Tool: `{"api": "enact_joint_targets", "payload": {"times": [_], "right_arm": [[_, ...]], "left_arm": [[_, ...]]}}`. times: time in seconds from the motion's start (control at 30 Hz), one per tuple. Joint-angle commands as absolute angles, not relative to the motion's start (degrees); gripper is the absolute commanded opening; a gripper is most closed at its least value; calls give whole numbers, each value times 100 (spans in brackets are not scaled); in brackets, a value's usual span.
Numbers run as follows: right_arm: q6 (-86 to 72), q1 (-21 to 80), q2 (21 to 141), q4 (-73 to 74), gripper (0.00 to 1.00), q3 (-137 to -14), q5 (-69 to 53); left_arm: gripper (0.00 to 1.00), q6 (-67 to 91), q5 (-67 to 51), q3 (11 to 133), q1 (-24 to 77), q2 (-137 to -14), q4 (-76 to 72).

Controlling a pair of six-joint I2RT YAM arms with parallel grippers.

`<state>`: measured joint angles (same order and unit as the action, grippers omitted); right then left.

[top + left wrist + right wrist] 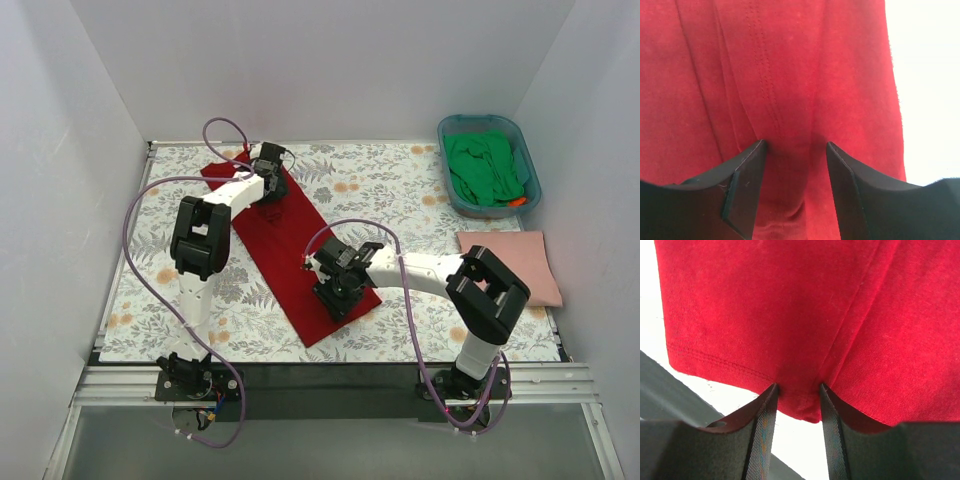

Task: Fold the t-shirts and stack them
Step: Fold the tshirt

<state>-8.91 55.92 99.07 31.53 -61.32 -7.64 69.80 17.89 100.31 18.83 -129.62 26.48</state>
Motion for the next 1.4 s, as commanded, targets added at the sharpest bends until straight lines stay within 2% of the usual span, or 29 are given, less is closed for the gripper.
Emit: {"api": "enact_joint_targets", "payload": {"times": [0.0,0.43,0.57,0.63,0.77,0.9,1.03,1.13,1.23,1.37], "right_arm": [[-984,5774,10055,2997,45,-6029,-1089],[-1099,5906,10450,3076,45,-6275,-1485],[-1099,5924,10275,3111,45,-6407,-1372],[-1177,5924,10161,3173,47,-6503,-1310],[-1327,5898,9775,3243,52,-6758,-1012],[-1424,5792,9379,3278,56,-6829,-283],[-1547,5371,8939,3278,59,-6636,-140],[-1521,5046,8605,3269,59,-6399,-150],[-1599,4668,8245,3270,61,-5995,-167],[-1565,4228,7710,3182,61,-5424,-439]], "left_arm": [[50,6900,1504,10177,1916,-13289,2769],[53,6750,1134,11610,2628,-14475,2874],[63,6873,1046,11760,2646,-14449,2856],[73,6873,993,11751,2646,-14318,2848],[81,6917,906,11681,2646,-13705,2742],[84,7013,888,11768,2646,-13072,2690],[85,7163,1063,11690,2654,-12298,2733],[85,7338,1379,11120,2654,-11422,2812],[85,7610,1766,10172,2654,-10655,3005],[85,8067,2004,8625,2698,-9006,3515]]}}
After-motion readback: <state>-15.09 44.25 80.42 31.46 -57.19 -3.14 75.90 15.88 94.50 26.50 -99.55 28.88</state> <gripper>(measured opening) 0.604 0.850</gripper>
